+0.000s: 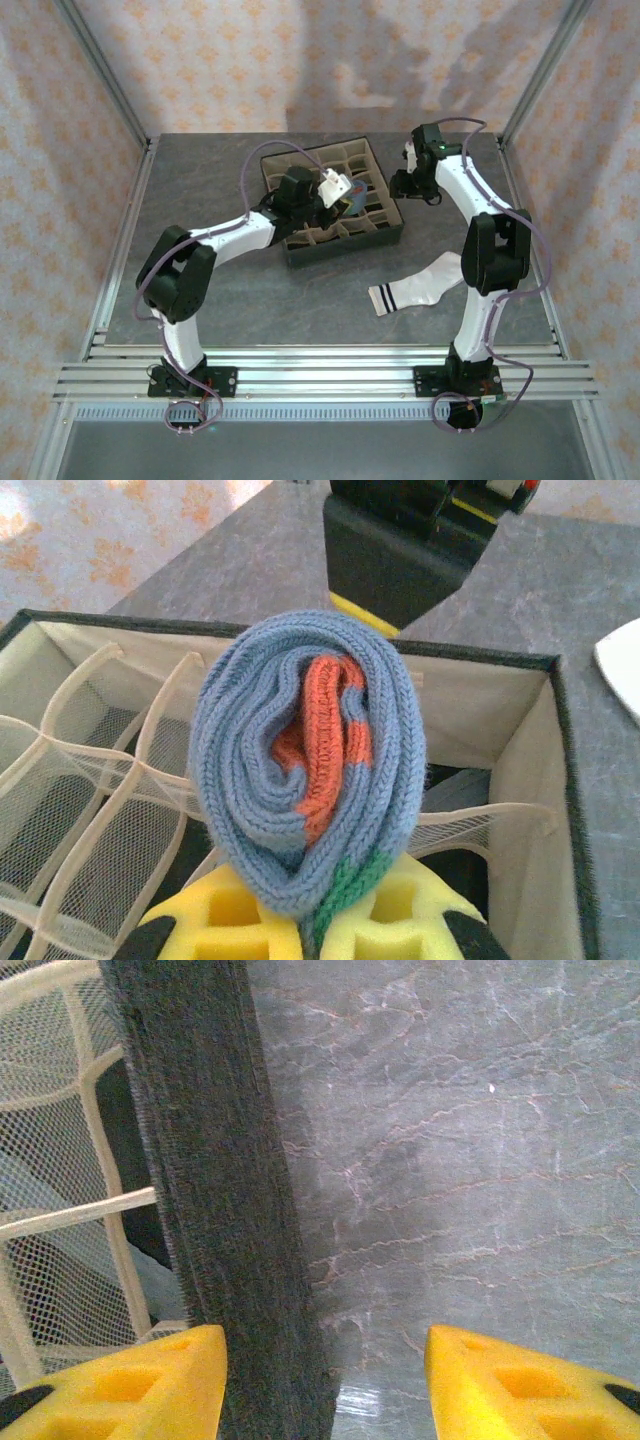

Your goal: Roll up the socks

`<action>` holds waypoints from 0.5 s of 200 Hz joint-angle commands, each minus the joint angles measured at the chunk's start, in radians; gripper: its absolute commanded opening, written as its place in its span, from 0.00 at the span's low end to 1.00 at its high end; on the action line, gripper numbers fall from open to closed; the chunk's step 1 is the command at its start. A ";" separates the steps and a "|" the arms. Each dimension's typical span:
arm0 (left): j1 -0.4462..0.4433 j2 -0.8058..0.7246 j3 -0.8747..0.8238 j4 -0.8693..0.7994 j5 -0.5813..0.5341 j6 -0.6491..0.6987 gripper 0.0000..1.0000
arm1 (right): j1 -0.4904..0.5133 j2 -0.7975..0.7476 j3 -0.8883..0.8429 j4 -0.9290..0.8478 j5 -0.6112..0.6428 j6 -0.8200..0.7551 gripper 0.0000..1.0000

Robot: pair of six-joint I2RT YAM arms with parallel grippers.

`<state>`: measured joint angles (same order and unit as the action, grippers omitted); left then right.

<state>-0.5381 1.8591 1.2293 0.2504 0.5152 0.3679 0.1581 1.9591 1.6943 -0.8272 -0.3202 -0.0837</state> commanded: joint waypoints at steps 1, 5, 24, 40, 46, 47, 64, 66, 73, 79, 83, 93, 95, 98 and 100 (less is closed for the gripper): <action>0.000 0.031 0.048 0.006 0.003 0.051 0.00 | 0.008 0.035 0.016 0.022 -0.028 0.016 0.52; 0.002 0.034 0.047 0.009 0.003 0.052 0.00 | 0.007 0.038 0.018 0.023 -0.029 0.015 0.51; 0.007 0.043 0.045 0.022 0.003 0.047 0.00 | 0.007 0.058 0.035 0.020 -0.025 0.012 0.48; 0.013 0.043 0.041 0.028 0.002 0.042 0.00 | 0.008 0.077 0.055 0.009 -0.024 0.007 0.47; 0.014 0.042 0.039 0.031 0.001 0.042 0.00 | 0.007 0.084 0.061 0.004 -0.022 0.006 0.47; 0.015 0.043 0.038 0.031 0.000 0.042 0.00 | 0.007 0.084 0.062 0.004 -0.022 0.006 0.47; 0.024 0.042 0.029 0.035 -0.003 0.040 0.00 | 0.007 0.092 0.068 0.001 -0.019 0.003 0.47; 0.024 0.043 0.027 0.037 -0.003 0.040 0.00 | 0.007 0.093 0.069 0.001 -0.019 0.002 0.47; 0.029 0.042 0.019 0.043 -0.003 0.038 0.00 | 0.007 0.095 0.069 0.001 -0.016 0.002 0.46; 0.032 0.041 0.011 0.047 -0.001 0.036 0.00 | 0.006 0.096 0.068 0.000 -0.012 0.002 0.46; 0.034 0.039 0.005 0.049 0.000 0.036 0.00 | 0.007 0.097 0.069 0.000 -0.010 0.001 0.46; 0.039 0.029 -0.010 0.054 0.006 0.034 0.00 | 0.007 0.101 0.071 -0.004 -0.007 -0.001 0.46; 0.042 0.027 -0.013 0.056 0.007 0.034 0.00 | 0.006 0.102 0.071 -0.005 -0.007 -0.001 0.46; 0.044 0.024 -0.018 0.057 0.008 0.035 0.00 | 0.007 0.103 0.071 -0.006 -0.006 -0.001 0.46; 0.044 0.021 -0.021 0.059 0.008 0.035 0.00 | 0.008 0.104 0.070 -0.006 -0.005 -0.002 0.46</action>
<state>-0.5129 1.9034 1.2385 0.2600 0.5156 0.3946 0.1581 2.0239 1.7523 -0.8181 -0.3519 -0.0788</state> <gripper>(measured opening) 0.052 0.464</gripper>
